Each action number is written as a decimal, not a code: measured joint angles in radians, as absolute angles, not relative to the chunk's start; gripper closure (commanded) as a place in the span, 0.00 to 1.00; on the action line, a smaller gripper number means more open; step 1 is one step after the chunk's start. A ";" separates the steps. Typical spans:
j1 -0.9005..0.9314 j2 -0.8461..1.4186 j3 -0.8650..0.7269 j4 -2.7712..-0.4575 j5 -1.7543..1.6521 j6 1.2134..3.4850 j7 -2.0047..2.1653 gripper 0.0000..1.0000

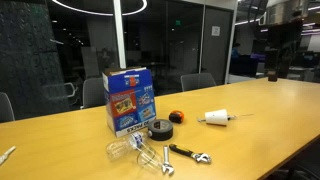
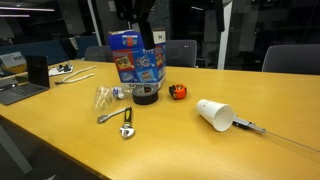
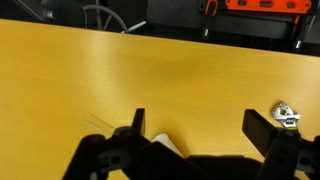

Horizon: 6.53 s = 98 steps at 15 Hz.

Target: Put the tool into the blue box.

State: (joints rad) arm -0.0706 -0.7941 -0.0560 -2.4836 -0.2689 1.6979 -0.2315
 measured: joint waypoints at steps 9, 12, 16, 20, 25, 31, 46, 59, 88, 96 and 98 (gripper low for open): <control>-0.070 -0.799 -0.057 -2.470 -0.269 1.698 -0.231 0.00; -0.058 -0.797 -0.058 -2.480 -0.269 1.705 -0.230 0.00; -0.008 -0.773 -0.049 -2.495 -0.256 1.787 -0.216 0.00; 0.050 -0.686 -0.002 -2.502 -0.252 1.901 -0.180 0.00; 0.094 -0.514 0.036 -2.527 -0.217 2.084 -0.145 0.00; 0.125 -0.344 0.038 -2.549 -0.050 2.297 -0.141 0.00; 0.317 -0.151 0.123 -2.596 0.327 2.474 -0.391 0.00; 0.215 0.025 0.151 -2.559 0.001 2.473 -0.521 0.00; 0.084 0.026 0.070 -2.173 -0.219 2.118 -0.255 0.87; 0.098 -0.010 0.101 -1.830 -0.306 1.913 -0.128 0.87; 0.110 0.013 0.115 -1.752 -0.315 1.884 -0.097 0.87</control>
